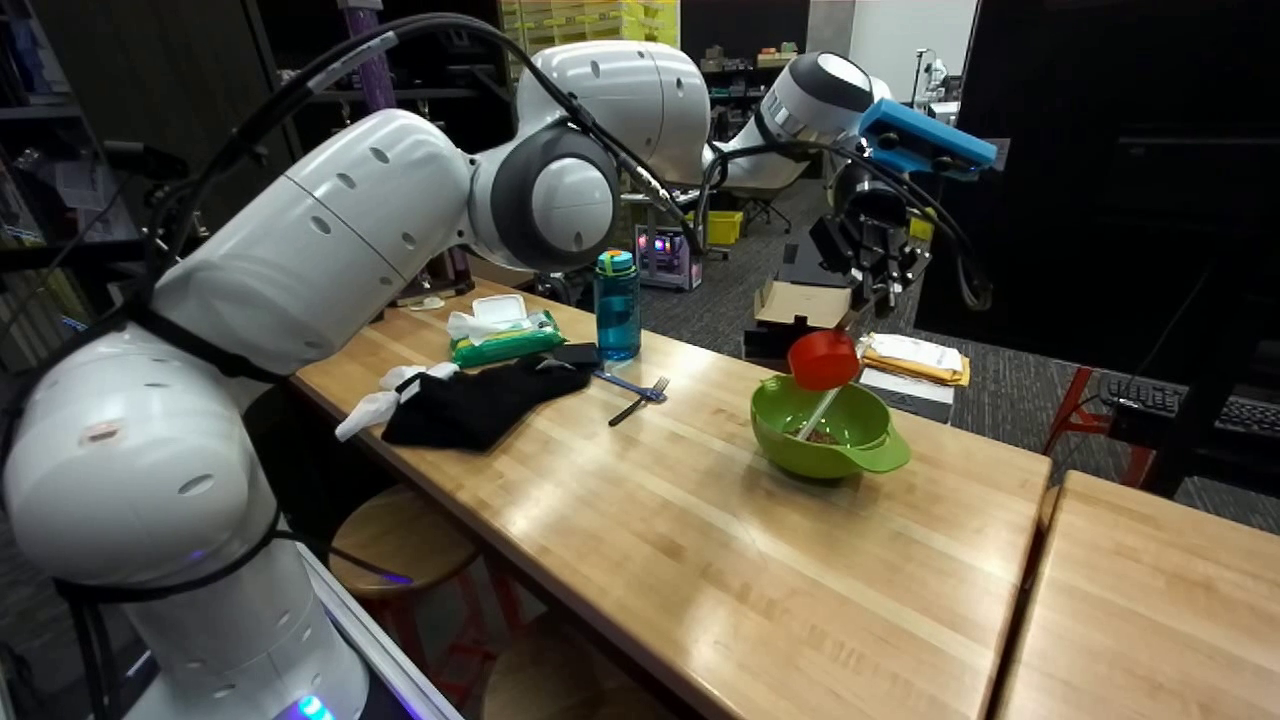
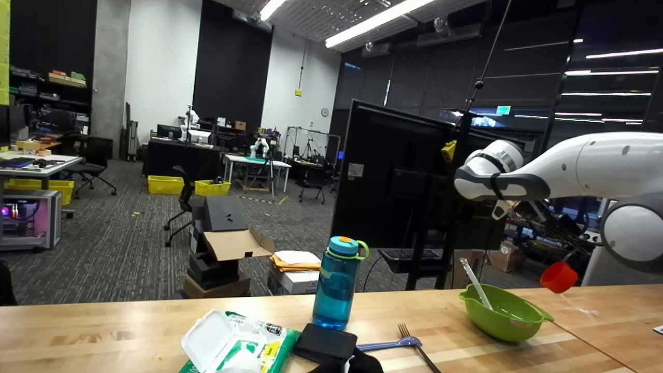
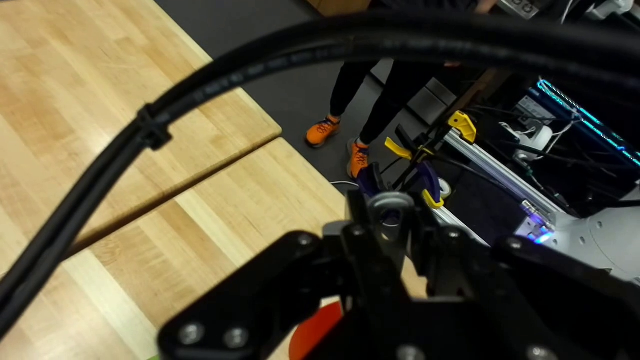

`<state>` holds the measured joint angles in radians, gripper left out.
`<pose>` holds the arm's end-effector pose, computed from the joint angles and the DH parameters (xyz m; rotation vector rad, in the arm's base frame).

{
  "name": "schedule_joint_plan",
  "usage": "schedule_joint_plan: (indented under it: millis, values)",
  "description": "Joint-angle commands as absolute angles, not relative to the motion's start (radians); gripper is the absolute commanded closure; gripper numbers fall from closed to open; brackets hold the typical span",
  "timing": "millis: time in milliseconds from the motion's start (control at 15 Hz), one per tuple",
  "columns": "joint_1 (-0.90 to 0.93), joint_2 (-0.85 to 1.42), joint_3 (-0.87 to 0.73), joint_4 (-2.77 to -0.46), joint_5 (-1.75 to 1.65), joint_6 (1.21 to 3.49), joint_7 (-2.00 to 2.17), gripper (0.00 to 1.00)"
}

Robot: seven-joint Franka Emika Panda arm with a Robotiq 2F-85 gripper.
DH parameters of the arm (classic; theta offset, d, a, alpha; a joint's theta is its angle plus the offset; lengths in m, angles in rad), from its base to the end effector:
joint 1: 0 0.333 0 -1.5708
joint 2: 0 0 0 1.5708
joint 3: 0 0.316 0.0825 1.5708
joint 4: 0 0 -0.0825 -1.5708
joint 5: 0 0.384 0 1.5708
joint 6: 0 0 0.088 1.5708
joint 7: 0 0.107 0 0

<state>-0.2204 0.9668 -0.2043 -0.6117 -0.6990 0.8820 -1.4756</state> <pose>0.6269 -0.2969 0.4385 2.4973 1.0686 -1.5660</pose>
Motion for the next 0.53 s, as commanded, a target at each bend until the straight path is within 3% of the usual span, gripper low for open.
schedule_joint_plan:
  millis: [0,467]
  values:
    - [-0.207,0.981,-0.222,-0.577,-0.723,0.861,-1.494,0.94]
    - [-0.203,0.989,-0.222,-0.546,-0.72,0.925,-1.447,0.94]
